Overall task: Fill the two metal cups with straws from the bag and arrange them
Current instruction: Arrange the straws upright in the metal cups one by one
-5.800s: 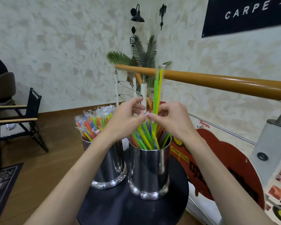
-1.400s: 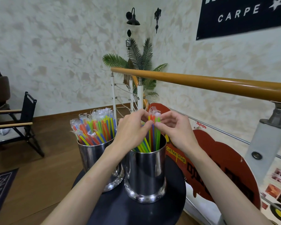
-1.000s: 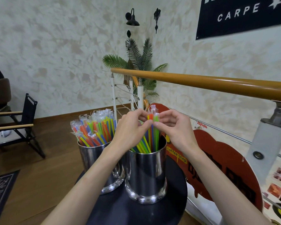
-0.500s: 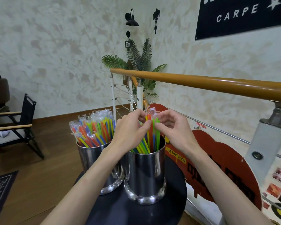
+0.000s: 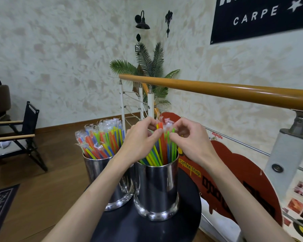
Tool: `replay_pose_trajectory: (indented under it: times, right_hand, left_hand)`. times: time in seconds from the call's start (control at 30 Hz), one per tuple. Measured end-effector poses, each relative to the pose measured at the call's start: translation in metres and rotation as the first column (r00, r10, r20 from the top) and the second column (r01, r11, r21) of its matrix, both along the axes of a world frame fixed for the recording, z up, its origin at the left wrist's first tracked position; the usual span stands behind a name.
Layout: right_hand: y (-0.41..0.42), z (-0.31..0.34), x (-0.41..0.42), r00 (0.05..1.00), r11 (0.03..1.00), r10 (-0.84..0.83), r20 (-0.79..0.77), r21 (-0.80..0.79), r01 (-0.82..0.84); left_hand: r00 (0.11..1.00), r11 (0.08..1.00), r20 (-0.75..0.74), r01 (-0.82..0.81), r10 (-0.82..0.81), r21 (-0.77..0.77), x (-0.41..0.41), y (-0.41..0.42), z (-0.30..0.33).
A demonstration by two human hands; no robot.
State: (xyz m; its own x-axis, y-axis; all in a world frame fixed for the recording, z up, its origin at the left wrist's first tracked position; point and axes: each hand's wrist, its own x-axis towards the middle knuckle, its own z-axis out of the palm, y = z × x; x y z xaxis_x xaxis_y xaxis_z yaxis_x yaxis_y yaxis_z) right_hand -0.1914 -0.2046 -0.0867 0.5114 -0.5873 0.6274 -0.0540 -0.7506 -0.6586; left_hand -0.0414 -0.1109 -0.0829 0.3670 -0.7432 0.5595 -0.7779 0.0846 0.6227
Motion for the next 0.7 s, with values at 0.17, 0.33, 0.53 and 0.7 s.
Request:
replay_pose_trajectory:
  times: [0.17, 0.33, 0.53, 0.7]
  right_hand:
    - [0.0021, 0.0033, -0.0017, 0.999, 0.998, 0.051, 0.002, 0.023, -0.051]
    - [0.0007, 0.0026, -0.0018, 0.999, 0.999, 0.053, 0.012, 0.013, -0.053]
    - [-0.0021, 0.0011, -0.0018, 0.999, 0.999, 0.032, 0.001, -0.029, -0.032]
    - [-0.0043, 0.0017, -0.0017, 0.997, 0.997, 0.068, 0.031, 0.026, -0.069]
  left_hand:
    - [0.99, 0.994, -0.094, 0.109, -0.108, 0.002, 0.0045, 0.0032, 0.0038]
    - [0.979, 0.985, -0.112, 0.173, -0.172, -0.004, 0.0034, 0.0063, 0.0063]
    - [0.98, 0.983, -0.077, 0.185, -0.186, -0.013, 0.005, 0.007, 0.006]
    - [0.986, 0.986, -0.023, 0.163, -0.164, -0.015, 0.0035, 0.0084, 0.0073]
